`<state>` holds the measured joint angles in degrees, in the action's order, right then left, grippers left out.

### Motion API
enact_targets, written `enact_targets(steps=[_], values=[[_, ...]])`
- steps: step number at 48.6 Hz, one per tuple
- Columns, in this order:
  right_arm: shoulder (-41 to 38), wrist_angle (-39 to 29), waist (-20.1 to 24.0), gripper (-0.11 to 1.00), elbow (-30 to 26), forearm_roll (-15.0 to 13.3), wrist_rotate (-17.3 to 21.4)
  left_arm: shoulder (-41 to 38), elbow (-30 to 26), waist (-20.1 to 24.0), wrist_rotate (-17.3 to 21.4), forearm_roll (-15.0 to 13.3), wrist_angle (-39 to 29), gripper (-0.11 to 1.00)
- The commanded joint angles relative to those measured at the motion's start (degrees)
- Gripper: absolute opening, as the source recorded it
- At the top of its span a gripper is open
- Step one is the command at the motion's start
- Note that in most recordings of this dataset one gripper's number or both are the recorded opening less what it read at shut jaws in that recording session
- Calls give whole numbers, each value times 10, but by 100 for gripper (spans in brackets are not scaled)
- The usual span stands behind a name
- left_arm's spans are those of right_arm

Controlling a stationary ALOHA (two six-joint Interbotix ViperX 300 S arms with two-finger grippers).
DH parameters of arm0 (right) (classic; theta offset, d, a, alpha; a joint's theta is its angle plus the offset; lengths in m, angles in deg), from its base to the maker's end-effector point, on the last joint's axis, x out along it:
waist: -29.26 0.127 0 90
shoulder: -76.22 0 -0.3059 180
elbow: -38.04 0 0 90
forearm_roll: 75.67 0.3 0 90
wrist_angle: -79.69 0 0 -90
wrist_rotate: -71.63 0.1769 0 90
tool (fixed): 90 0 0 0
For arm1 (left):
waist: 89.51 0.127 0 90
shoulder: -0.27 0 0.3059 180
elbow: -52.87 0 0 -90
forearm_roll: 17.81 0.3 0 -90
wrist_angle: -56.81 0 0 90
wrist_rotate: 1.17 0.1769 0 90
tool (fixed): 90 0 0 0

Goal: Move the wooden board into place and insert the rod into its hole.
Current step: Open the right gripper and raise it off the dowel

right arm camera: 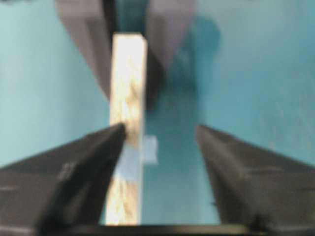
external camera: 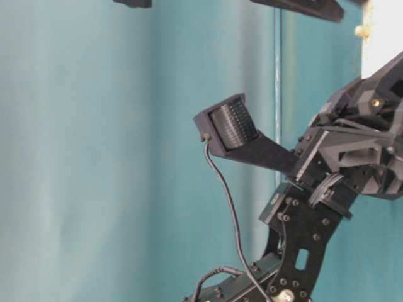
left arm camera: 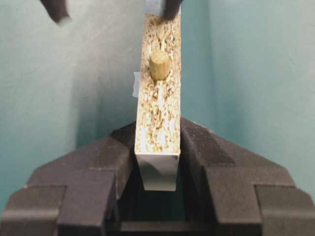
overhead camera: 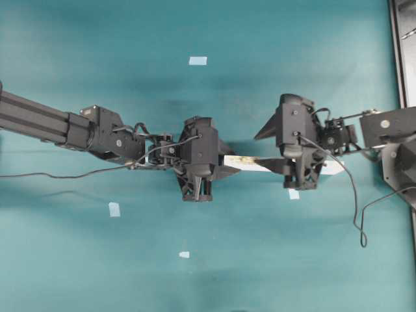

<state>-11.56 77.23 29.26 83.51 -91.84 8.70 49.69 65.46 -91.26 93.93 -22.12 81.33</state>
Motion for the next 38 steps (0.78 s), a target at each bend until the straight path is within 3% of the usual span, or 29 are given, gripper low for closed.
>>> enact_targets(steps=[1, 30, 38], values=[[38, -3, 1, 80, -8, -2, 0, 20, -4, -13, -1, 2, -3, 21], [204, -12, 1, 79, 40, -2, -1, 18, -4, -13, 0, 2, -19, 22], [219, 2, 1, 79, 58, -2, 0, 28, -6, -11, -1, 2, -31, 63]])
